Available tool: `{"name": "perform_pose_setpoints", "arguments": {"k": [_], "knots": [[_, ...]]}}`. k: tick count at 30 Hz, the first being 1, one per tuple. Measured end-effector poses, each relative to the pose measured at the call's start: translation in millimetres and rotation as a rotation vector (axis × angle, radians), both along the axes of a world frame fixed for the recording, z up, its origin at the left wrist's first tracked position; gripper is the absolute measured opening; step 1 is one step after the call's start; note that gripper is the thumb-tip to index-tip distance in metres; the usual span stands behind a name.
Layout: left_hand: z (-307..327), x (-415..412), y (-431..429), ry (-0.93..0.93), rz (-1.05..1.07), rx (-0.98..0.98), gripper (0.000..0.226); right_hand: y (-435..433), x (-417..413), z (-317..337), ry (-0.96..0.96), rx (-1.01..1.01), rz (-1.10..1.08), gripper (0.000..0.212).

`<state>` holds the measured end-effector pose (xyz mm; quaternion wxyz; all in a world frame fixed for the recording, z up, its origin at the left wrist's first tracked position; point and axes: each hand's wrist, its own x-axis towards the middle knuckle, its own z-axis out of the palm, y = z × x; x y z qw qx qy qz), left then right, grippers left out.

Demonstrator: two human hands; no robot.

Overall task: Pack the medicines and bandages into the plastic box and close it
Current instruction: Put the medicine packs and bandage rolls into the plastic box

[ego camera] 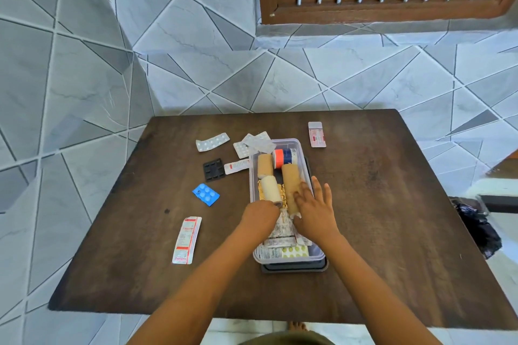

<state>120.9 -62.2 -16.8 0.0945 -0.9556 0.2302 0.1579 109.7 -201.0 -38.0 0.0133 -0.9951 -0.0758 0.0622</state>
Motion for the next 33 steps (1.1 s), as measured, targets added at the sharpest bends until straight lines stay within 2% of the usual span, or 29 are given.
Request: {"name": "perform_pose_setpoints", "arguments": {"k": [3,6,9,10,12,14,17,22,26,33], "knots": [[5,2,0,0.053,0.031,-0.065,0.027,-1,-2,3,0.012,0.026,0.001,0.059],[20,9,20,0.021,0.165,-0.34,0.025,0,-5,9,-0.036,0.127,0.005,0.052],[32,11,62,-0.075,0.414,-0.578,0.021,19,-4,23,-0.119,0.363,0.036,0.041],[32,10,76,-0.11,0.51,-0.596,0.02,29,-2,28,-0.133,0.436,0.049,0.039],[25,3,107,-0.116,0.713,-0.5,0.022,57,1,38,-0.125,0.553,0.095,0.036],[12,-8,134,-0.022,0.883,-0.365,0.026,87,7,43,-0.069,0.613,0.168,0.036],[-8,-23,160,0.095,0.976,-0.321,0.041,128,20,41,0.061,0.55,0.25,0.038],[-27,-32,168,0.152,1.013,-0.353,0.062,171,50,17,0.205,0.41,0.181,0.037],[-33,-24,174,0.159,1.055,-0.45,0.06,191,78,3,0.24,0.362,0.093,0.032],[-29,-8,202,0.105,1.04,-0.497,0.044,216,98,-15,0.328,0.341,-0.056,0.062]]}}
